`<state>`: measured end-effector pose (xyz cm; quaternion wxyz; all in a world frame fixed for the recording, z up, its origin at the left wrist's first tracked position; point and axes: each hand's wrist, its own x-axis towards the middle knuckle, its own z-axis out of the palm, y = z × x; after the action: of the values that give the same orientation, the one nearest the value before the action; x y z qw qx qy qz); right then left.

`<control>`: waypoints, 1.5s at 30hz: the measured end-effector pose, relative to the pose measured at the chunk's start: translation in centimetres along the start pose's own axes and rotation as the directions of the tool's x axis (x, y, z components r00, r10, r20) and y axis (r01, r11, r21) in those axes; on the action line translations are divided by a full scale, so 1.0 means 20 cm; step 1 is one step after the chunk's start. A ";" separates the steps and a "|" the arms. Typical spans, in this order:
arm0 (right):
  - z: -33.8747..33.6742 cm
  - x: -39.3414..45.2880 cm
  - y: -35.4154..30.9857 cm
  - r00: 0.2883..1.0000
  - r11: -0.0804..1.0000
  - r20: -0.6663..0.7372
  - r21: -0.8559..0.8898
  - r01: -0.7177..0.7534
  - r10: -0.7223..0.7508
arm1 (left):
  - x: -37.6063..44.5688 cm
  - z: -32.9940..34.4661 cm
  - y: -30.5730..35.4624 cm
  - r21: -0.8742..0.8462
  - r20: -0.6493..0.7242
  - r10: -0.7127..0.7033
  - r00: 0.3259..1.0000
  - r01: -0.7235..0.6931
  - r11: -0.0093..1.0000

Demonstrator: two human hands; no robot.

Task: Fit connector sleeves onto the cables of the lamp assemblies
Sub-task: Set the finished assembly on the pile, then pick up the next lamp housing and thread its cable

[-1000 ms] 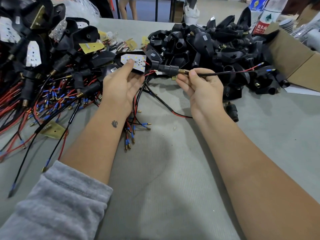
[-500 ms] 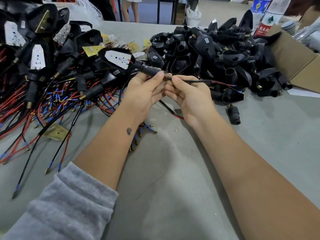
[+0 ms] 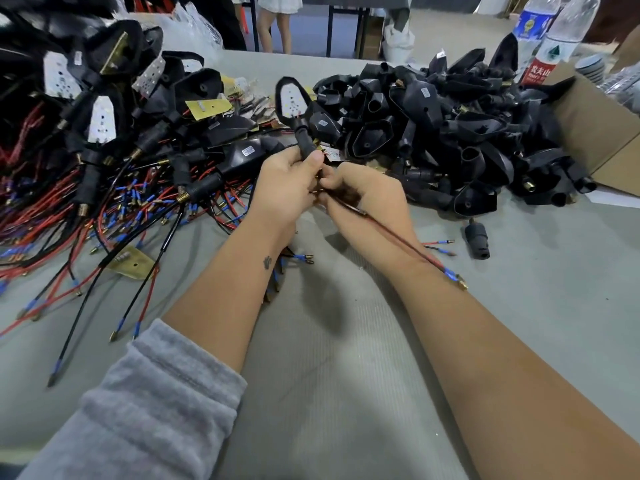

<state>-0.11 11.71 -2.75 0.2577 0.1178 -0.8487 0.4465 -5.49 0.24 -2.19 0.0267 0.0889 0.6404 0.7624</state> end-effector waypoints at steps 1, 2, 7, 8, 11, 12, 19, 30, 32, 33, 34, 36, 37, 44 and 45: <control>-0.01 -0.01 -0.01 0.992 0.984 0.017 -0.127 0.125 -0.123 | 0.00 0.00 0.00 -0.003 0.003 0.014 1.000 -0.014 1.000; -0.01 -0.01 -0.02 0.974 0.950 0.048 -0.215 0.228 -0.223 | 0.00 -0.01 0.01 -0.005 0.008 0.023 1.000 -0.023 1.000; -0.01 -0.01 -0.11 0.906 0.796 0.186 -0.434 0.422 -0.379 | -0.01 -0.08 0.07 0.016 0.077 0.016 0.997 -0.018 1.000; 0.00 -0.01 -0.13 0.902 0.784 0.210 -0.446 0.431 -0.377 | -0.02 -0.10 0.10 0.026 0.077 0.021 0.997 -0.023 0.999; 0.06 0.01 -0.19 0.899 0.812 0.245 -0.391 0.434 -0.363 | -0.05 -0.19 0.18 0.133 0.025 0.058 0.998 -0.061 0.989; 0.09 0.03 -0.22 0.893 0.812 0.263 -0.380 0.443 -0.365 | -0.06 -0.23 0.21 0.179 0.000 0.060 0.998 -0.059 0.982; 0.30 0.16 -0.46 0.819 0.788 0.422 -0.307 0.533 -0.389 | -0.04 -0.58 0.43 0.398 -0.135 0.114 0.984 -0.052 0.916; 0.29 0.08 -0.30 0.880 0.931 0.442 -0.218 0.292 -0.173 | 0.04 -0.87 0.39 0.967 -0.226 0.539 0.811 0.122 0.222; 0.24 0.07 -0.25 0.904 0.937 0.411 -0.255 0.238 -0.118 | 0.03 -0.83 0.36 0.978 -0.207 0.531 0.822 0.160 0.133; 0.21 0.07 -0.22 0.917 0.936 0.388 -0.279 0.213 -0.093 | 0.03 -0.81 0.35 0.978 -0.206 0.523 0.827 0.180 0.102; 0.17 0.07 -0.19 0.930 0.933 0.360 -0.308 0.188 -0.068 | 0.02 -0.79 0.35 0.977 -0.211 0.521 0.827 0.195 0.086; 0.11 0.07 -0.12 0.955 0.920 0.295 -0.371 0.124 -0.010 | 0.01 -0.74 0.35 0.978 -0.201 0.549 0.811 0.202 0.060; 0.08 0.06 -0.09 0.966 0.908 0.257 -0.410 0.082 0.029 | 0.01 -0.71 0.36 0.981 -0.181 0.572 0.800 0.191 0.043; -0.04 0.01 0.04 0.960 0.768 0.126 -0.629 -0.118 0.251 | 0.03 -0.28 0.32 0.953 -0.102 0.437 0.894 -0.038 0.300; -0.04 0.01 0.04 0.961 0.758 0.120 -0.642 -0.116 0.249 | 0.03 -0.20 0.29 0.939 -0.086 0.376 0.922 -0.051 0.340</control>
<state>-0.26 12.89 -2.84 0.1513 -0.0149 -0.9775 0.1461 -6.25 -4.67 2.88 -0.2225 0.0605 0.9340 0.2728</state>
